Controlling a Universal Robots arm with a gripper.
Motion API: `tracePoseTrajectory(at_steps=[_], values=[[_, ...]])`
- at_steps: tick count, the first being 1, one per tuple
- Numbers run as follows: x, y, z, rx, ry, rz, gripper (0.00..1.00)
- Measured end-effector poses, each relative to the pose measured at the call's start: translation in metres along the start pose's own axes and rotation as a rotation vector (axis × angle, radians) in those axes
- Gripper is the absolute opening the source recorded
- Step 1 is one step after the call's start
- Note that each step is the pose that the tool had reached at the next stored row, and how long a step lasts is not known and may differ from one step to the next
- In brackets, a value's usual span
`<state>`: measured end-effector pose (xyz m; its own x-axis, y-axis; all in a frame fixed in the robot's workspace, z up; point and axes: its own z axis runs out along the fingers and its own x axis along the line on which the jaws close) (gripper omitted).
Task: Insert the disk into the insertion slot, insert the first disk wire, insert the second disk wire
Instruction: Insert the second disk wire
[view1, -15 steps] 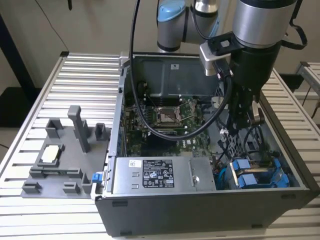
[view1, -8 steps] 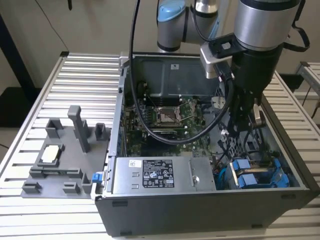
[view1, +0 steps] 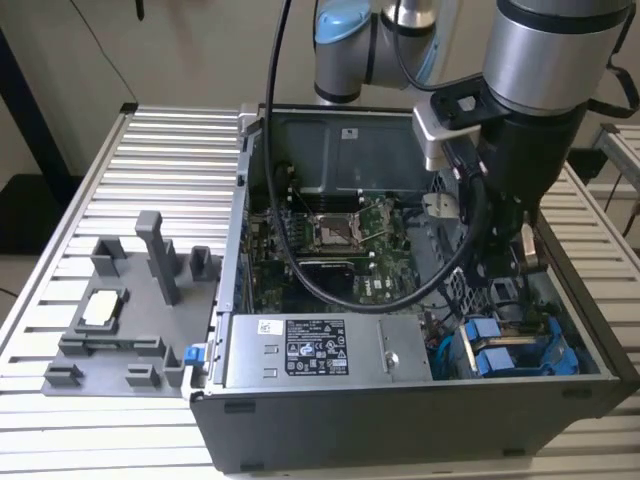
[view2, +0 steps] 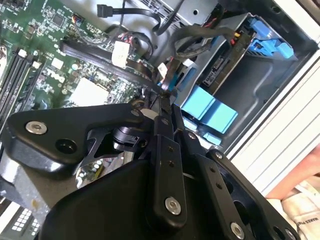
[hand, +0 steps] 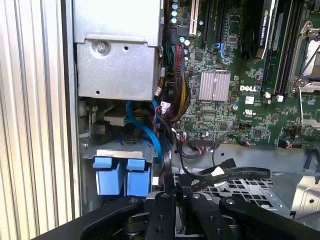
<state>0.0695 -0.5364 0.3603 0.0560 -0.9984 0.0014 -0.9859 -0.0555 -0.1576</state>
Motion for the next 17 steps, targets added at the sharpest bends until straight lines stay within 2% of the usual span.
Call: tracePoseTrajectory(at_steps=[10, 17], values=[[0.0148, -0.0185, 0.0029, -0.0288, -0.0015, 0.0, 0.15], [0.0241, -0.0322, 0.0052, -0.054, -0.003, 0.0, 0.15]])
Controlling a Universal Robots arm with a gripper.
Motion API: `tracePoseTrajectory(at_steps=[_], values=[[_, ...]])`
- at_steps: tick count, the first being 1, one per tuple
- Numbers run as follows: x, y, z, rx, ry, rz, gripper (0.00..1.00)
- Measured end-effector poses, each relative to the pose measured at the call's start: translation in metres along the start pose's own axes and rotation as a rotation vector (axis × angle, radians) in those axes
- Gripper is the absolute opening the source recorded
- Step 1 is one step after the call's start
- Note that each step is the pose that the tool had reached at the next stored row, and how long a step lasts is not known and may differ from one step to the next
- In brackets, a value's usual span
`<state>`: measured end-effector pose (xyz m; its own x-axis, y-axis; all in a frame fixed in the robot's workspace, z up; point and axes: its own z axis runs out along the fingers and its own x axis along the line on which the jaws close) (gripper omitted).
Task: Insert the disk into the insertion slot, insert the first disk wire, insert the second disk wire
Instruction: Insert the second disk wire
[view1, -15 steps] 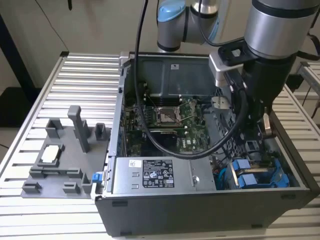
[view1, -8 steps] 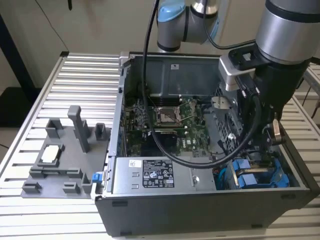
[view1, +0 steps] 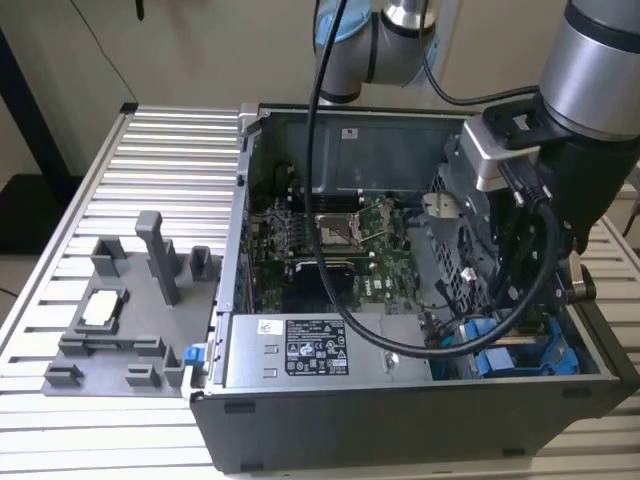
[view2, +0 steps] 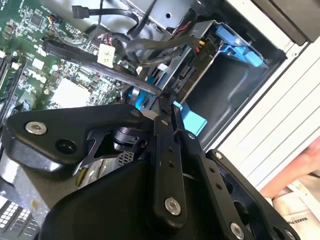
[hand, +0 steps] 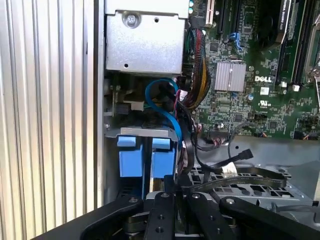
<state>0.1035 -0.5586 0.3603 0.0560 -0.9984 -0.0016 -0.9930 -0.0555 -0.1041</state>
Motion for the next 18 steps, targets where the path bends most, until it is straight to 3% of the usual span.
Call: tracePoseTrajectory(at_steps=[3, 5, 13, 18], values=[[0.002, -0.0094, 0.001, -0.0118, -0.0007, 0.0, 0.15], [0.0022, -0.0121, 0.0012, -0.0132, -0.002, 0.0, 0.15], [-0.0006, -0.0067, -0.0061, -0.0121, -0.0029, 0.0, 0.15], [-0.0128, -0.0054, -0.0085, -0.0121, -0.0029, -0.002, 0.15]])
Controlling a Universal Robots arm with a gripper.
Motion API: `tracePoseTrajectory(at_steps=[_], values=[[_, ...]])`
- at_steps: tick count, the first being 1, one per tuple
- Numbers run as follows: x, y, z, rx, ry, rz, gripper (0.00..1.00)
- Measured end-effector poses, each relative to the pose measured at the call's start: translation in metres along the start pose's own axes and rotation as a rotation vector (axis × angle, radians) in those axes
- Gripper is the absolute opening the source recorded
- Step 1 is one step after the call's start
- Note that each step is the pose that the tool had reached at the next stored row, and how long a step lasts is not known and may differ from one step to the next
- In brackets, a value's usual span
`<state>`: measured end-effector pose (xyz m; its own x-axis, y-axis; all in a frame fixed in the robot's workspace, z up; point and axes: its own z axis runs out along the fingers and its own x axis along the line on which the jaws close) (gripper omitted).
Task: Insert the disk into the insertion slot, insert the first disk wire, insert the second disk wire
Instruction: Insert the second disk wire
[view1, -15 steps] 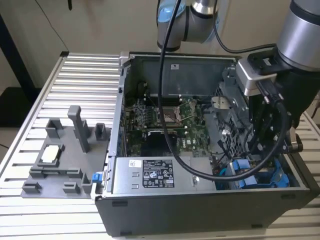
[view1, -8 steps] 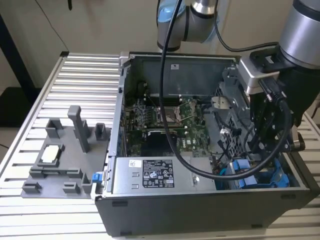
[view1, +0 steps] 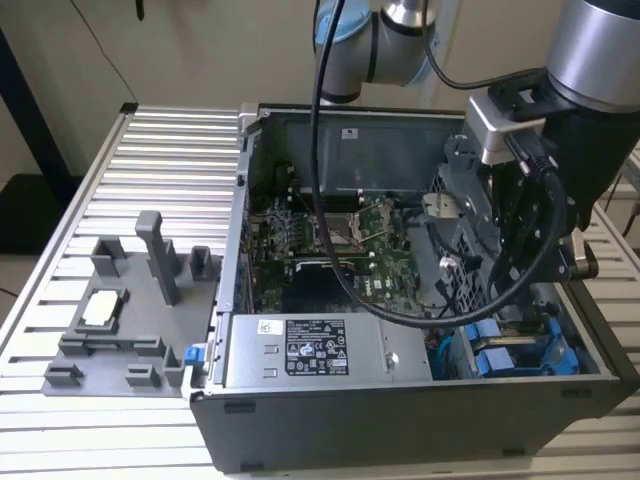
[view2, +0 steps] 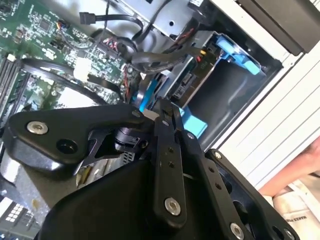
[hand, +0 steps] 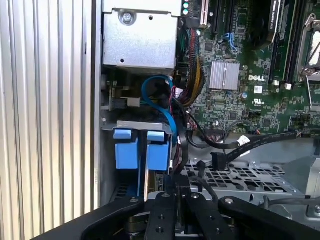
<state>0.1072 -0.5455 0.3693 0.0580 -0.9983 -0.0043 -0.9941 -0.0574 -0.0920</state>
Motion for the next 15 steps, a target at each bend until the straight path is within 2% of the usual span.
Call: tracePoseTrajectory(at_steps=[1, 3, 5, 6, 12, 15], values=[[-0.003, 0.0001, -0.0004, 0.0, 0.0, 0.0, 0.17], [-0.0085, 0.0003, -0.0014, 0.0, 0.0, -0.001, 0.29], [-0.0116, 0.0012, -0.0034, -0.0001, 0.0, -0.001, 0.29], [-0.013, 0.003, -0.0037, 0.0, 0.0, -0.002, 0.35], [-0.0212, 0.0134, -0.007, 0.0, -0.0001, -0.002, 0.35], [-0.0226, 0.0165, -0.0123, 0.0008, -0.0002, -0.002, 0.35]])
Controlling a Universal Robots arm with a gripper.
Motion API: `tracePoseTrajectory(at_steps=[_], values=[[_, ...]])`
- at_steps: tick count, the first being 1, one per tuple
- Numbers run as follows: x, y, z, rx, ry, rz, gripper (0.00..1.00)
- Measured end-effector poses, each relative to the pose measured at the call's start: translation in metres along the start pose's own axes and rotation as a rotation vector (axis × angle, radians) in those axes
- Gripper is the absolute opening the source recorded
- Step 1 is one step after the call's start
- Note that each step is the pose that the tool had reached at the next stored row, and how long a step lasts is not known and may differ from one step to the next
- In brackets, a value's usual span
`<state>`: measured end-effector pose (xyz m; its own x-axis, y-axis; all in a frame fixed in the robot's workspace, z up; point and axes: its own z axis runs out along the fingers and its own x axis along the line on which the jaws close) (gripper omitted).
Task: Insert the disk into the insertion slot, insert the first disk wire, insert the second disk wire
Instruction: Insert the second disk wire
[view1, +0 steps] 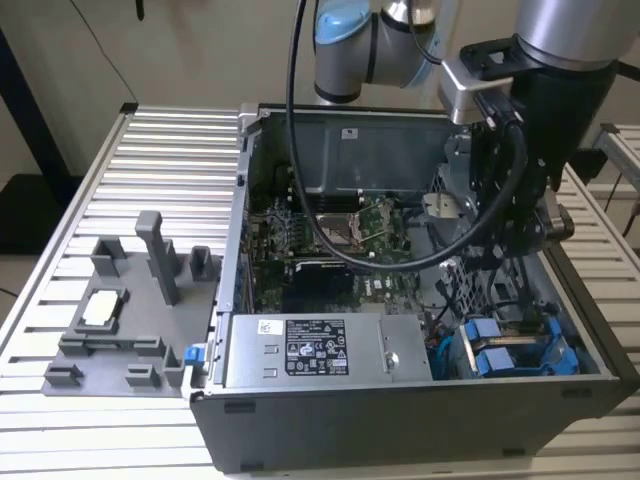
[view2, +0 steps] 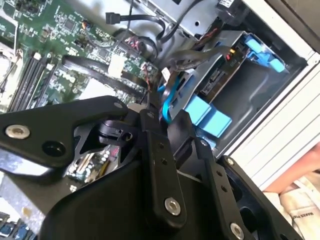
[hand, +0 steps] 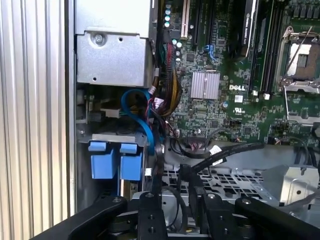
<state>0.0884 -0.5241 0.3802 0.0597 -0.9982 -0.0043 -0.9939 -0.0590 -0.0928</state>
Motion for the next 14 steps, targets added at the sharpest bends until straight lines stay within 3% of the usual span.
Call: tracePoseTrajectory(at_steps=[5, 11, 14], values=[[-0.0061, 0.0145, 0.0014, 0.0074, 0.0004, 0.0, 0.35], [-0.0078, 0.0171, 0.0089, 0.0355, 0.0018, -0.003, 0.35], [-0.008, 0.0183, 0.0118, 0.0444, 0.0022, -0.003, 0.35]])
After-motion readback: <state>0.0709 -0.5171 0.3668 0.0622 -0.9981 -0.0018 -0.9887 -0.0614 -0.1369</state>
